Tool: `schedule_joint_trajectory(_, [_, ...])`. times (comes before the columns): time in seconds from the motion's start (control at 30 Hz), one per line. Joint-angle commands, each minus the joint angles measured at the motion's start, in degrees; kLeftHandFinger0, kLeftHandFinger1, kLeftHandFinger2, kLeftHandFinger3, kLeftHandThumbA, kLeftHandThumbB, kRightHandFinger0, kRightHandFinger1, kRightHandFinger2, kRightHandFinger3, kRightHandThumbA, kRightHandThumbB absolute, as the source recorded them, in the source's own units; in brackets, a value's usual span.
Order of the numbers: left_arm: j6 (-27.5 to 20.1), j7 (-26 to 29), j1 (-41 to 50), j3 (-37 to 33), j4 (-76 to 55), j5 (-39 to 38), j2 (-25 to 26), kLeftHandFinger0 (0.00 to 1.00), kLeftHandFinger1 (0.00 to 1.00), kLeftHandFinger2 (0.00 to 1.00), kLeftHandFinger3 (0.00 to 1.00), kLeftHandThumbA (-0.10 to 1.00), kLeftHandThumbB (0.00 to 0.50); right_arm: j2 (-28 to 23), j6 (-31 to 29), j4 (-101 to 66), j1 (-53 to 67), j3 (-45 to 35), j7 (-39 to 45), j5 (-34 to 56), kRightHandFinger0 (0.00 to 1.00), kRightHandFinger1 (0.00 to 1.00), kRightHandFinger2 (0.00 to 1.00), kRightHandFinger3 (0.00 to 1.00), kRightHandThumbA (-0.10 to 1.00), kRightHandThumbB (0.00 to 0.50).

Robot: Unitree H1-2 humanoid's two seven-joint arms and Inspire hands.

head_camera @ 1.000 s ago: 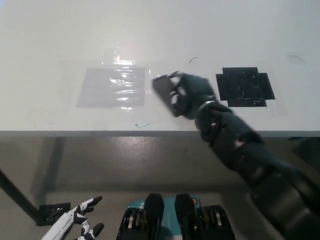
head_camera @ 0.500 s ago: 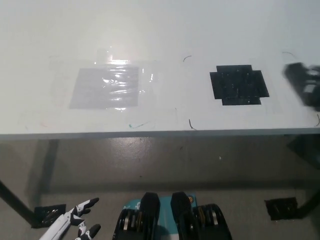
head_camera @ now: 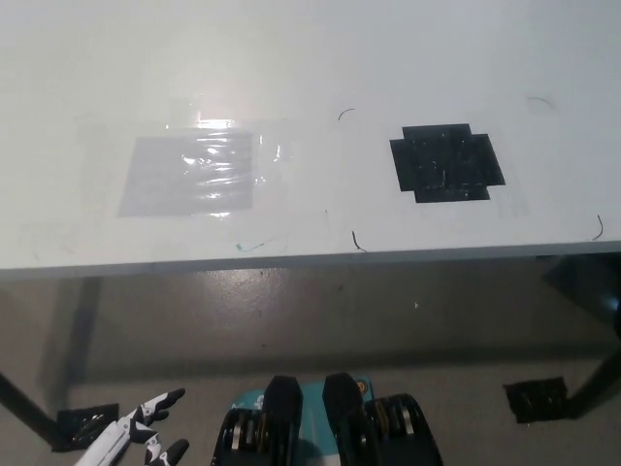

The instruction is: A whiteboard eraser is kept on the black marked spot on the table infront of the robot and the robot uses its right hand to swipe it back and forth on the table twice to clean it

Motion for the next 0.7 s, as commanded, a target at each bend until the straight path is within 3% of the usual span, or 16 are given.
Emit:
schedule_joint_trajectory(0.0, [-1.14, 0.1, 0.25, 0.39, -1.67, 0.66, 1.26, 1.0, 1.0, 1.0, 1.0, 0.75, 0.402, 4.41, 0.01, -0.59, -1.16, -0.33, 2.02, 0.76, 0.18, 0.27, 0.37, 0.57, 0.57, 0.12])
schedule_joint_trajectory(0.03, [-1.05, 0.09, 0.25, 0.4, -1.65, 0.6, 1.24, 1.0, 1.0, 1.0, 1.0, 0.75, 0.402, 5.68, 0.24, -0.89, -1.54, -0.16, 1.55, 0.58, 0.34, 0.44, 0.5, 0.67, 0.56, 0.12])
schedule_joint_trajectory(0.07, [-1.05, 0.06, 0.17, 0.38, -1.53, 0.52, 1.2, 1.0, 1.0, 1.0, 1.0, 0.75, 0.402, 6.83, 0.49, -1.47, -1.97, 0.11, 1.95, 0.37, 0.69, 0.81, 0.85, 0.86, 0.55, 0.107])
schedule_joint_trajectory(0.1, [-1.17, 0.1, 0.05, 0.35, -1.39, 0.57, 1.14, 1.0, 1.0, 1.0, 1.0, 0.75, 0.402, 8.16, 0.26, -1.52, -2.48, -0.19, 2.32, 0.8, 0.71, 0.81, 0.86, 0.91, 0.54, 0.101])
schedule_joint_trajectory(0.13, [-1.16, 0.02, -0.1, 0.29, -1.28, 0.6, 1.2, 1.0, 1.0, 1.0, 1.0, 0.75, 0.402, 10.06, -0.16, -1.08, -3.25, -0.15, 2.11, 0.85, 0.55, 0.65, 0.72, 0.85, 0.54, 0.108])
schedule_joint_trajectory(0.17, [-1.17, -0.01, -0.08, 0.22, -1.27, 0.65, 1.18, 1.0, 1.0, 1.0, 1.0, 0.75, 0.402, 10.75, -0.03, -1.04, -3.48, -0.03, 2.08, 0.69, 0.61, 0.73, 0.77, 0.85, 0.56, 0.114])
schedule_joint_trajectory(0.2, [-1.1, -0.01, -0.01, 0.21, -1.42, 0.8, 1.24, 1.0, 1.0, 1.0, 1.0, 0.75, 0.402, 12.45, 0.46, -1.11, -4.18, 0.35, 2.13, 0.32, 0.61, 0.66, 0.68, 0.76, 0.57, 0.108])
schedule_joint_trajectory(0.23, [-0.99, 0.03, 0.07, 0.15, -1.52, 1.03, 1.22, 1.0, 1.0, 1.0, 1.0, 0.75, 0.402, 14.25, 0.48, -1.19, -4.88, 0.59, 2.32, 0.15, 0.47, 0.51, 0.53, 0.6, 0.57, 0.097])
schedule_joint_trajectory(0.27, [-0.95, -0.07, 0.2, 0.15, -1.57, 0.87, 1.26, 1.0, 1.0, 1.0, 1.0, 0.75, 0.401, 16.22, 0.02, -1.44, -5.41, 0.47, 2.37, 0.45, 0.44, 0.51, 0.55, 0.53, 0.56, 0.103])
schedule_joint_trajectory(0.3, [-1.04, -0.1, 0.24, 0.18, -1.54, 0.72, 1.27, 1.0, 1.0, 1.0, 1.0, 0.75, 0.399, 17.84, 0.47, -1.37, -6.02, 0.45, 2.4, 0.51, 0.33, 0.36, 0.4, 0.45, 0.56, 0.115])
schedule_joint_trajectory(0.37, [-0.69, -0.28, 0.42, 0.29, -1.74, 0.17, 1.3, 1.0, 1.0, 1.0, 1.0, 0.75, 0.398, 20.87, -0.46, -1.13, -6.78, 0.76, 1.11, 0.17, 0.03, 0.13, 0.22, 0.3, 0.56, 0.126])
schedule_joint_trajectory(0.4, [-0.66, -0.25, 0.49, 0.23, -1.76, 0.19, 1.17, 1.0, 1.0, 1.0, 1.0, 0.74, 0.399, 21.27, -0.58, -0.98, -6.88, 0.78, 0.94, 0.12, 0.0, 0.08, 0.18, 0.26, 0.55, 0.127])
schedule_joint_trajectory(0.43, [-0.84, -0.2, 0.5, 0.21, -1.7, 0.28, 1.13, 1.0, 1.0, 1.0, 1.0, 0.74, 0.4, 22.79, -0.64, -0.95, -7.25, 0.57, 0.88, 0.42, 0.0, 0.0, 0.07, 0.18, 0.57, 0.127])
schedule_joint_trajectory(0.53, [-0.84, -0.11, 0.23, 0.19, -1.56, 0.45, 1.03, 1.0, 1.0, 1.0, 1.0, 0.75, 0.404, 25.75, -3.17, -0.75, -7.61, 0.43, 0.31, 0.65, 0.0, 0.0, 0.0, 0.06, 0.61, 0.13])
schedule_joint_trajectory(0.6, [-0.41, -0.21, 0.25, 0.25, -1.86, 0.35, 1.13, 1.0, 1.0, 1.0, 1.0, 0.75, 0.408, 27.28, -2.47, -0.71, -7.89, 0.52, 0.38, 0.5, 0.0, 0.02, 0.05, 0.07, 0.62, 0.128])
schedule_joint_trajectory(0.67, [-0.49, -0.22, 0.24, 0.3, -1.91, 0.32, 1.19, 1.0, 1.0, 1.0, 1.0, 0.75, 0.407, 27.9, -1.99, -0.71, -7.99, 0.72, 0.49, 0.21, 0.0, 0.11, 0.15, 0.09, 0.61, 0.117])
